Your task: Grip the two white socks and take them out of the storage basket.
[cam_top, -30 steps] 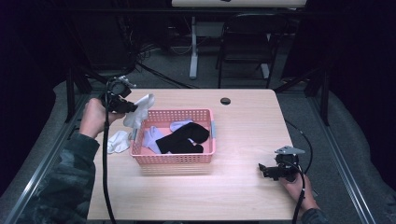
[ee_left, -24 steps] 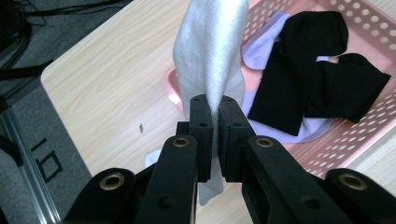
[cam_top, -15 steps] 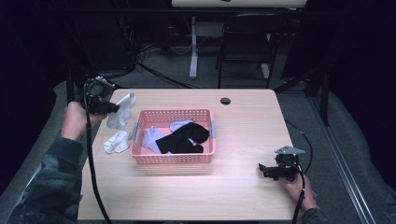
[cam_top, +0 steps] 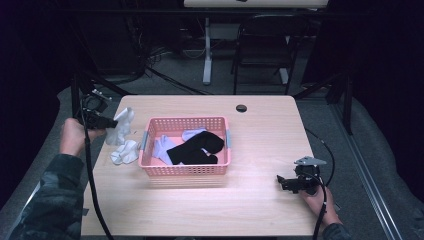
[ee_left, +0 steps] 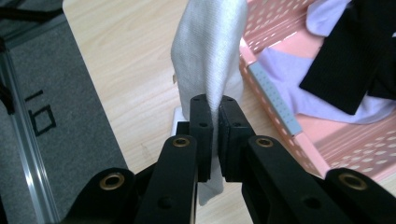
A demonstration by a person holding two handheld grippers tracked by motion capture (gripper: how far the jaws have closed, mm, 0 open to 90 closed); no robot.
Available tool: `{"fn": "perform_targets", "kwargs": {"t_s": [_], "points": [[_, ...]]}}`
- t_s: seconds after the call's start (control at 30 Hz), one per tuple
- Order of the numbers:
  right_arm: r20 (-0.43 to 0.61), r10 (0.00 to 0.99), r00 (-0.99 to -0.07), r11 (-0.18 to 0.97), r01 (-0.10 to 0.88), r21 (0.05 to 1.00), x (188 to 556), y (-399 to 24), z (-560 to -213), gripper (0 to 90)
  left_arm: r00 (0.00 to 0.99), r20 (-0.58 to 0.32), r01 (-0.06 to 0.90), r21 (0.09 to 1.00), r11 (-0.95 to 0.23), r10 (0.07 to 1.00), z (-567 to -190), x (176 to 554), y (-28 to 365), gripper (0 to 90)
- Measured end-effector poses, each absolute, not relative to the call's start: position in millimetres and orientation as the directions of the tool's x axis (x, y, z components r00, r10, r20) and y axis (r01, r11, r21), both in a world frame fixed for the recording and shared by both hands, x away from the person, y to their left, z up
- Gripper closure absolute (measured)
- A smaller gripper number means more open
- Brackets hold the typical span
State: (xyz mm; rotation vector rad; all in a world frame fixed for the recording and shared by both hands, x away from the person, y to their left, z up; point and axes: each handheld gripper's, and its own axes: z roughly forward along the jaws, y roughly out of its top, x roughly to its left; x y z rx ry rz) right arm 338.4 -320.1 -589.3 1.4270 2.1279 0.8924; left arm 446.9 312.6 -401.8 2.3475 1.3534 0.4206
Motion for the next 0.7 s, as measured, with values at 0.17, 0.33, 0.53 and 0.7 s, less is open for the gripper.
{"fn": "perform_targets", "kwargs": {"t_s": [0.17,0.33,0.53,0.7], "points": [[0.005,0.925,-0.381,0.265,0.651,0.711,338.4,-320.0,-589.4,0.0,0.474,0.048,0.772,0.456,-0.442,0.879,-414.5,449.9,317.9,85.6],[0.004,0.925,-0.381,0.265,0.651,0.711,338.4,-320.0,-589.4,0.0,0.464,0.028,0.796,0.425,-0.431,0.885,-431.6,453.4,320.5,85.6],[0.005,0.924,-0.381,0.265,0.651,0.711,338.4,-320.0,-589.4,0.0,0.450,0.011,0.818,0.397,-0.417,0.893,-448.8,457.8,322.3,85.5],[0.005,0.925,-0.381,0.265,0.651,0.711,338.4,-320.0,-589.3,0.0,0.434,-0.005,0.839,0.365,-0.403,0.901,-465.2,462.3,322.6,85.5]]}}
